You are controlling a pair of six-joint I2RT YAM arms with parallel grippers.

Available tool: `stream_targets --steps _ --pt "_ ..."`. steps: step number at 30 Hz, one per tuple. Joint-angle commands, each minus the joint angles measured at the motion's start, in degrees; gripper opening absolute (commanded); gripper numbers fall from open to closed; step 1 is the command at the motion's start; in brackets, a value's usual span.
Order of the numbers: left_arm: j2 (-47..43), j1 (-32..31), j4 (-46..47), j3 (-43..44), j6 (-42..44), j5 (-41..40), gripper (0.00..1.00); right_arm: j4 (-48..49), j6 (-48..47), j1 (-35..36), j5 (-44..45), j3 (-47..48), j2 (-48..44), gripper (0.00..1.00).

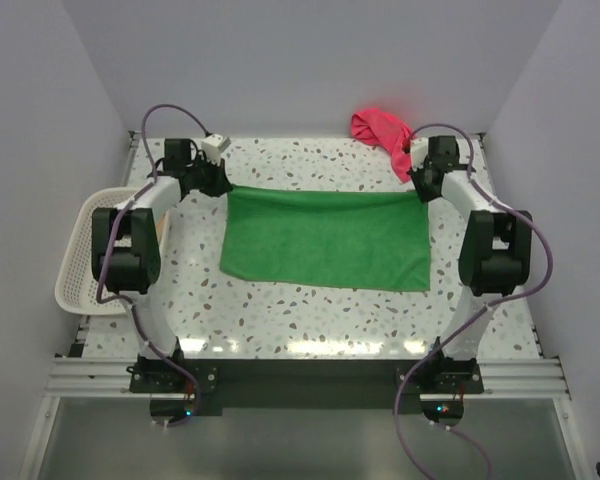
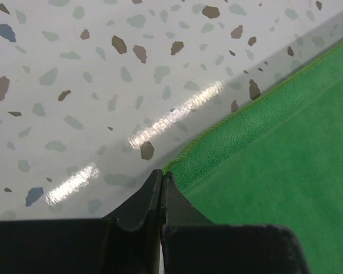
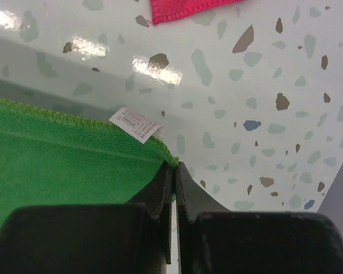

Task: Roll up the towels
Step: Flatten the towel

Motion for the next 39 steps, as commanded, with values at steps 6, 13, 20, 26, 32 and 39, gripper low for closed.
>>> stream_targets --steps 6,13,20,26,32,39 --pt "7.93 -0.36 9.05 9.34 -2.70 -2.74 0.00 2.96 8.56 1.44 7.27 13.26 11.22 0.08" --pt "12.86 -0.45 5.46 16.99 -3.32 -4.75 0.47 -2.93 9.79 1.61 5.52 18.99 13.63 0.64" --pt "1.36 0.25 -7.27 12.35 6.40 -3.19 0.56 -14.06 3.48 1.44 -2.12 12.05 -0.87 0.69" --pt "-8.49 -1.15 -23.72 1.01 22.40 1.74 0.37 -26.30 -3.39 1.52 -10.56 2.48 -9.31 0.51" --pt "-13.86 -6.25 -25.76 -11.03 25.86 -2.82 0.18 -26.32 -5.24 1.52 -8.90 -8.25 -11.26 0.33" --pt "-14.57 -10.91 -22.24 -17.90 23.05 -10.38 0.18 -20.43 -4.54 1.44 -6.44 -16.34 -10.47 0.27"
